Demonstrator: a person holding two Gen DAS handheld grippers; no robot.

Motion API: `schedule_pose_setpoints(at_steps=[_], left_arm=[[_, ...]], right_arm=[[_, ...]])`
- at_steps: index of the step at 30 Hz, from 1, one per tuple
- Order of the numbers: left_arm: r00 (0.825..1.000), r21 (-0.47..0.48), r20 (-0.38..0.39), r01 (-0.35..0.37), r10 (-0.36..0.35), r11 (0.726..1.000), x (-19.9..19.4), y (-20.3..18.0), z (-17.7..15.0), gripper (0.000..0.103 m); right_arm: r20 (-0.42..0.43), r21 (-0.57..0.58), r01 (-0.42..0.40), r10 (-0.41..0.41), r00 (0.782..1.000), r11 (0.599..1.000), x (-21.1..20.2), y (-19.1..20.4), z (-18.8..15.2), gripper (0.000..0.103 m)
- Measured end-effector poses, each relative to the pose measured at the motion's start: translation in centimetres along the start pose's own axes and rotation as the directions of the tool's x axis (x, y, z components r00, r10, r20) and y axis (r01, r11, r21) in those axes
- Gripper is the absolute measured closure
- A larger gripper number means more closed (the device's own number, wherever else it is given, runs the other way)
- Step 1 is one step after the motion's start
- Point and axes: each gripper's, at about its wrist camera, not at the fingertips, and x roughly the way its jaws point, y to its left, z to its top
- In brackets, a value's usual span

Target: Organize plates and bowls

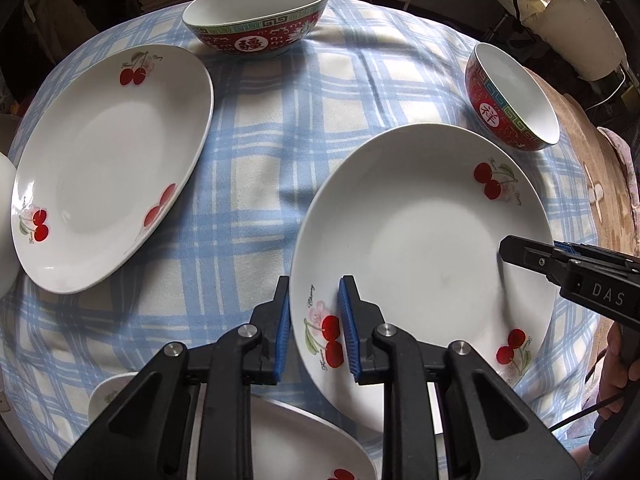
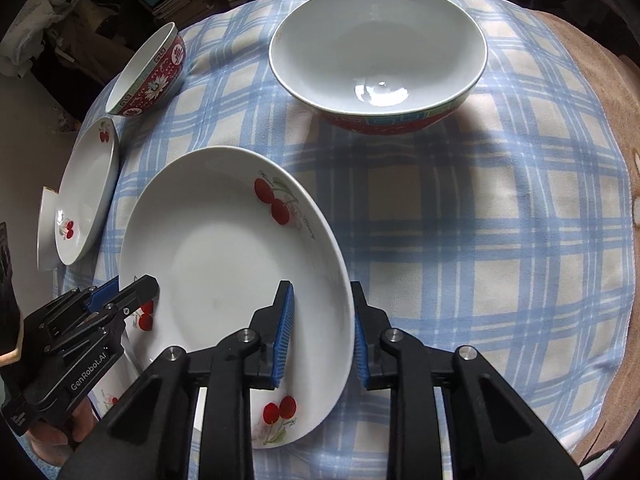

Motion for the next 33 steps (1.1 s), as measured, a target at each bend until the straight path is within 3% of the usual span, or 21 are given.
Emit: schedule_pose_setpoints(at_steps=[7, 12, 21, 33], left_arm=[[1.000, -0.049, 0.003, 0.021, -0.021, 0.999, 0.0, 1.4, -0.3, 0.080], [1.000, -0.023, 0.026, 0.005, -0.004, 1.000, -0.2, 1.0, -1.1, 0.079], [0.999, -0.076, -0.007, 0.032, -0.033, 0.997, -0.8, 1.3, -1.7, 0.080], [0.999, -0.080, 0.019, 0.045, -0.044, 0.996, -3.2, 2.6, -2.9, 0.084]], right_arm=[[0.020, -0.006, -0.003, 0.003, 1.000, 1.000, -0.2, 0.1, 0.1, 0.076], [0.020, -0.004, -0.008, 0.008, 1.000, 1.000, 0.1, 1.1, -0.1, 0.076], [0.063, -0.019, -0.032, 0.033, 0.997, 0.999, -1.5, 0.6, -0.6, 0.082], [0.070, -0.033, -0.063, 0.065, 0.995, 0.997, -1.9, 1.0, -1.0, 0.082]])
